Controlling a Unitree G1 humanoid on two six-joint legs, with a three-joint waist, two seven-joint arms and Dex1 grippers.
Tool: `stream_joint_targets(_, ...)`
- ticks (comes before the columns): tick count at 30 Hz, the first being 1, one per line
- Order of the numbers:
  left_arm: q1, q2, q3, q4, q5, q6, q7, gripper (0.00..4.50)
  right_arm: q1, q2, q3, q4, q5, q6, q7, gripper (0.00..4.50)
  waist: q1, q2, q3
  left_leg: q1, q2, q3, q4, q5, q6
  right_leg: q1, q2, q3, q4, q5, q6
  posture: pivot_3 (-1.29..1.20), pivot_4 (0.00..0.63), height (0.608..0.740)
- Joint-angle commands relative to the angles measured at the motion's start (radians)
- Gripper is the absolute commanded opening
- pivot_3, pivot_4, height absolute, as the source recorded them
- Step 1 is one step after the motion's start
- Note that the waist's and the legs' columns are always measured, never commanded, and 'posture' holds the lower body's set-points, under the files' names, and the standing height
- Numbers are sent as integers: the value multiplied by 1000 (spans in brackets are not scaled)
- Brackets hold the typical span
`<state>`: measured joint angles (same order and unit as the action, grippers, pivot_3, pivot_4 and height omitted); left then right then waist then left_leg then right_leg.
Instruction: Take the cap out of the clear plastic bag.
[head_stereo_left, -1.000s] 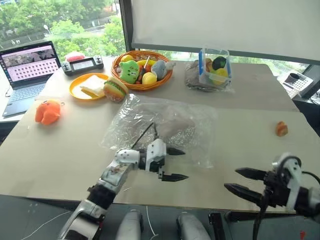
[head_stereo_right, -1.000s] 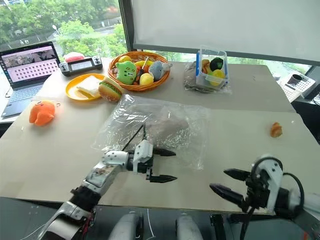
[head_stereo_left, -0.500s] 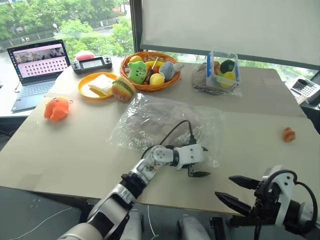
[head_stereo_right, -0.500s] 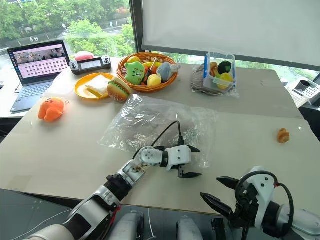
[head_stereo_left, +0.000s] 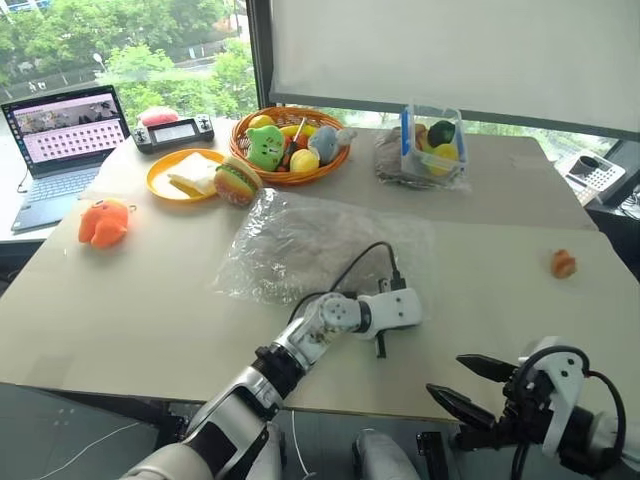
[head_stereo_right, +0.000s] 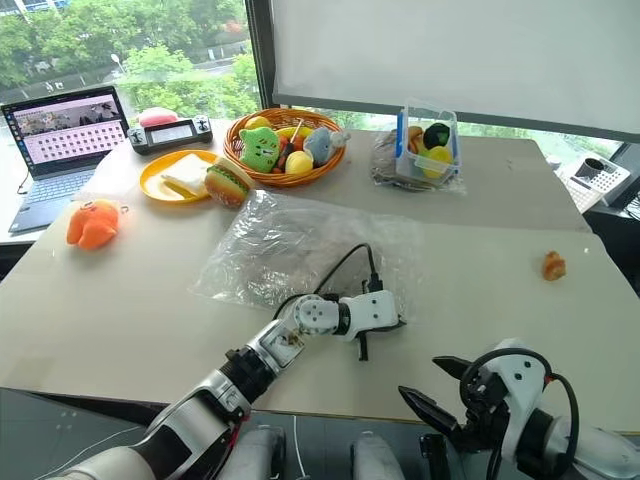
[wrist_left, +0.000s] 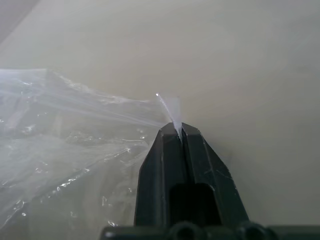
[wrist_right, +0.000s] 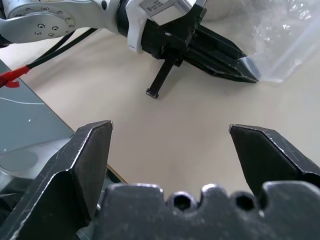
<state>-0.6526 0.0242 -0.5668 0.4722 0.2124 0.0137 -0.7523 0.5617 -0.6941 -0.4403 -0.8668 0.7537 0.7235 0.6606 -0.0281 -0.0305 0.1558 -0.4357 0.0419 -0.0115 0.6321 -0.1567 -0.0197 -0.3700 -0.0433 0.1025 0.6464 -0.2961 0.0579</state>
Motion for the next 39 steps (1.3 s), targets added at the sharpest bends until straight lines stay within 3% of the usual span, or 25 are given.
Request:
stream_joint_targets(1, 48, 69, 7, -49, 13, 17, -32, 115, -26, -1, 14, 5, -14, -25, -10, 4500, -3, 0, 0, 0, 0, 0, -1, 0, 0, 0, 0, 0, 0, 0, 1, 0, 150, 740)
stream_joint_targets(4, 95, 182, 57, -143, -26, -31, -83, 115, -71, -6, 54, 38, -33, -30, -10, 4500, -12, 0, 0, 1, 0, 0, -5, 0, 0, -1, 1, 0, 0, -1, -1, 0, 150, 740)
stream_joint_targets(8, 113, 250, 109, -188, -83, -66, -108, 115, -105, -4, 86, 65, -55, -34, -9, 4500, -15, 1, -1, 5, 2, 0, -10, 0, 0, -1, 3, 0, 2, -3, -5, 0, 150, 740)
stream_joint_targets(10, 142, 323, 154, -235, -158, -109, -194, 115, -127, -2, 106, 76, -63, -33, -13, 4500, -17, 1, -1, 5, 2, 0, -10, 0, 0, -1, 3, 0, 2, -3, -5, 0, 150, 740)
stream_joint_targets(15, 178, 537, 236, -178, -260, -444, -380, 115, -174, 7, 159, 118, -101, -43, -17, 4500, -14, 1, 0, 5, 4, 1, -10, 0, 0, -2, 3, -1, 2, -3, -6, 0, 150, 740)
stream_joint_targets(24, 223, 740, 315, 57, -426, -944, -632, 115, -199, 21, 201, 155, -145, -76, -11, 4500, 11, 1, 0, 1, 4, 4, -9, 0, 0, -4, -1, -3, 1, -1, -11, 0, 150, 740)
stream_joint_targets(27, 186, 702, 336, 111, -406, -939, -575, 115, -205, 26, 209, 175, -157, -87, -7, 4500, 17, 1, 0, 1, 4, 4, -8, 0, 0, -3, -1, -4, 1, -1, -11, 0, 150, 740)
stream_joint_targets(30, 196, 609, 324, 36, -378, -894, -487, 115, -211, 29, 214, 192, -162, -94, -6, 4500, 24, 1, 0, 1, 4, 4, -6, 0, 0, -1, -1, -5, 1, -3, -8, 0, 150, 740)
stream_joint_targets(34, 237, 465, 301, -100, -388, -603, -358, 115, -218, 20, 208, 200, -168, -86, -11, 4500, 21, 1, 0, -1, 4, 4, -6, 0, 0, -2, -1, -5, 1, -1, -9, 0, 150, 740)
stream_joint_targets(37, 253, 392, 276, -156, -377, -510, -327, 115, -218, 13, 190, 194, -159, -76, -13, 4500, 11, 1, 0, -1, 4, 3, -6, 0, 0, -3, 1, -5, 3, -2, -9, 0, 150, 740)
stream_joint_targets(39, 267, 366, 261, -192, -392, -452, -333, 638, -211, 7, 172, 183, -150, -67, -16, 4500, 8, 1, 0, 0, 4, 3, -6, 0, 0, -3, 1, -5, 3, -2, -7, 0, 150, 740)
